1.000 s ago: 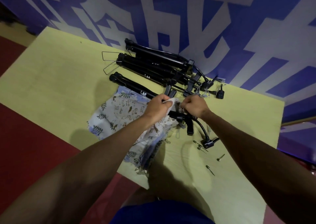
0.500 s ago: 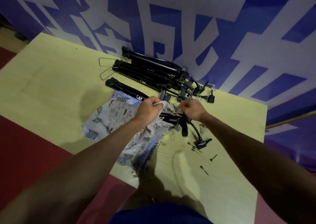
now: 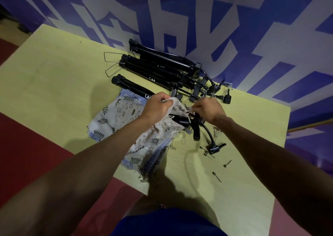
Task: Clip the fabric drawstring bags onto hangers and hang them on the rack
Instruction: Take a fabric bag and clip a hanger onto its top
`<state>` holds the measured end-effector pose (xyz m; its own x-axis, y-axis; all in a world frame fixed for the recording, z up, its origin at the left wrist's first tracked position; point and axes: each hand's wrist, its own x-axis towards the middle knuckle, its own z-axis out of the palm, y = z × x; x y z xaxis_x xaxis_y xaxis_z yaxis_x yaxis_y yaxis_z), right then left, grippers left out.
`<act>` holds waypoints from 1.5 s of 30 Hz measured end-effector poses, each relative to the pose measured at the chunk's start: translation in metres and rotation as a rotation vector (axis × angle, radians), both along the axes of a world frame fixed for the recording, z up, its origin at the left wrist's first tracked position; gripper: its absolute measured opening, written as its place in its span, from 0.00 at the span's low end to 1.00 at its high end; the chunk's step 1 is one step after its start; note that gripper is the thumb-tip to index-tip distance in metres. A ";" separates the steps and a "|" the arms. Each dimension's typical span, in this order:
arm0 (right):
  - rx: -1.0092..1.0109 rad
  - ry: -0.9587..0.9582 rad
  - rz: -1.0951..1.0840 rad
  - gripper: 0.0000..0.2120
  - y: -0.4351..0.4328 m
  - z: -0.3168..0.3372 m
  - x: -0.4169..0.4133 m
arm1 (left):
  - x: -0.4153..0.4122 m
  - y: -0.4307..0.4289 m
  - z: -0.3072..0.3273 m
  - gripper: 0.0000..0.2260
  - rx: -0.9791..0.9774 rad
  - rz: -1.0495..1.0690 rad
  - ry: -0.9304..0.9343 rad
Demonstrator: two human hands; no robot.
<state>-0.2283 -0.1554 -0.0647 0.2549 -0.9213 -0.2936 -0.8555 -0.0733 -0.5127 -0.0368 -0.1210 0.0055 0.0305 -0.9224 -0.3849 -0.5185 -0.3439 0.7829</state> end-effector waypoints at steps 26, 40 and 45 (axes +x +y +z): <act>0.376 -0.618 -0.382 0.09 0.012 0.022 0.003 | -0.001 -0.003 -0.003 0.10 0.036 0.058 0.057; 0.550 -0.643 -0.236 0.09 0.038 0.049 0.055 | -0.003 0.004 -0.004 0.05 0.029 0.166 0.163; 0.439 -0.737 -0.388 0.11 0.040 0.061 0.052 | 0.001 0.000 0.000 0.06 0.017 0.143 0.166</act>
